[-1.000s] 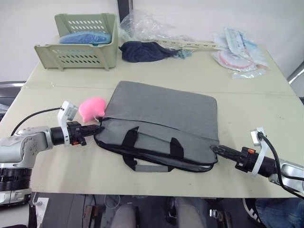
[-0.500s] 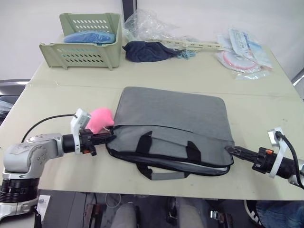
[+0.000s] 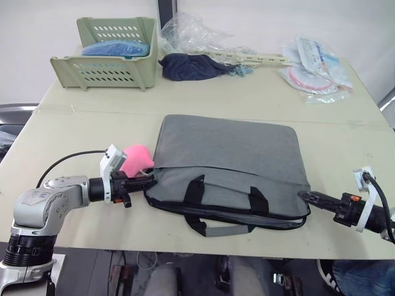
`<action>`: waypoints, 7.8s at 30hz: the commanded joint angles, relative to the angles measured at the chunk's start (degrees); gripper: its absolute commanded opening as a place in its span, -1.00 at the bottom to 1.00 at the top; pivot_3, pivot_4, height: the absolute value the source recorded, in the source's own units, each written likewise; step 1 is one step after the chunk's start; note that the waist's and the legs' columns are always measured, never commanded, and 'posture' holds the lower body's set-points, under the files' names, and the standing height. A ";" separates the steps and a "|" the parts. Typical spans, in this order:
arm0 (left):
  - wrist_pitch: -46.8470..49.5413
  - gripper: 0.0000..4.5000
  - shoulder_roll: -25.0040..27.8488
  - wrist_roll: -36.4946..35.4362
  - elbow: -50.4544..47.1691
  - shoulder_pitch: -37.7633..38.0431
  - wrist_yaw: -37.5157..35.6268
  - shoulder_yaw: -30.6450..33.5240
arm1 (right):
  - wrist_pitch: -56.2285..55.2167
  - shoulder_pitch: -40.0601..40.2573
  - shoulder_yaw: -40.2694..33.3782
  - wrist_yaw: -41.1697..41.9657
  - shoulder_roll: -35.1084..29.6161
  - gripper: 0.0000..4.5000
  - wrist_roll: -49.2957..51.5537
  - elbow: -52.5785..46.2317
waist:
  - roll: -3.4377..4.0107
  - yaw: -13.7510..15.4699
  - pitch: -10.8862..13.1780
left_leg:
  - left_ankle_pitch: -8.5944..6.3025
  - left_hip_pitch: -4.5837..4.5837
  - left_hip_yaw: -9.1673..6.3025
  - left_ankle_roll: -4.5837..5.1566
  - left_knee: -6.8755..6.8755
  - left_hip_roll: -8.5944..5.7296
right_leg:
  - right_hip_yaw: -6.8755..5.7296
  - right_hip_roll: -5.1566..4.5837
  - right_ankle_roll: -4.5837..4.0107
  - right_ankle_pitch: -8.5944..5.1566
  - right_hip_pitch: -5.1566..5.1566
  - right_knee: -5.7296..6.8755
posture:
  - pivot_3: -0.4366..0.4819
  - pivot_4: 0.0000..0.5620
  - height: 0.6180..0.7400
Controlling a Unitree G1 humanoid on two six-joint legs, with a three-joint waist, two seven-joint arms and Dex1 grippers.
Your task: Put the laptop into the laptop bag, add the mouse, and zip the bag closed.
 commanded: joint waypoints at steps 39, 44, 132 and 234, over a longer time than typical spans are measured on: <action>-41.48 0.99 28.89 11.83 37.78 -12.22 -38.87 6.63 | -45.05 -35.60 41.96 19.13 21.82 1.00 -39.60 -5.41 | 0.15 -3.58 0.09 | -0.20 -0.16 0.68 -0.41 -0.10 0.37 | -0.28 0.25 -0.38 -0.19 -0.96 0.67 | -0.05 -0.47 1.00; -48.29 0.99 26.10 13.97 39.43 -15.76 -39.30 2.95 | -48.03 -35.77 45.19 19.05 23.36 1.00 -45.71 2.01 | 0.10 -4.03 0.06 | -0.20 -0.14 0.65 -0.41 -0.08 0.39 | -0.29 0.24 -0.39 -0.19 -0.95 0.73 | -0.05 -0.47 1.00; -32.40 -0.98 18.80 12.13 16.91 -8.02 -31.01 -15.40 | -53.55 -34.31 46.62 20.90 25.36 1.00 -52.08 14.71 | -0.27 -3.06 -0.22 | -0.20 0.94 0.67 -0.45 -0.04 0.77 | -0.08 0.41 -0.93 -0.49 0.12 0.88 | -0.05 -0.47 1.00; -41.28 0.99 33.04 7.69 22.38 -28.91 -41.89 -50.10 | -57.49 -35.70 47.88 22.80 27.61 1.00 -56.62 24.05 | -0.38 -3.00 -0.79 | -0.33 1.75 0.78 -0.86 -0.36 1.26 | 0.16 0.66 -1.64 -0.80 0.18 1.13 | -0.05 -0.47 1.00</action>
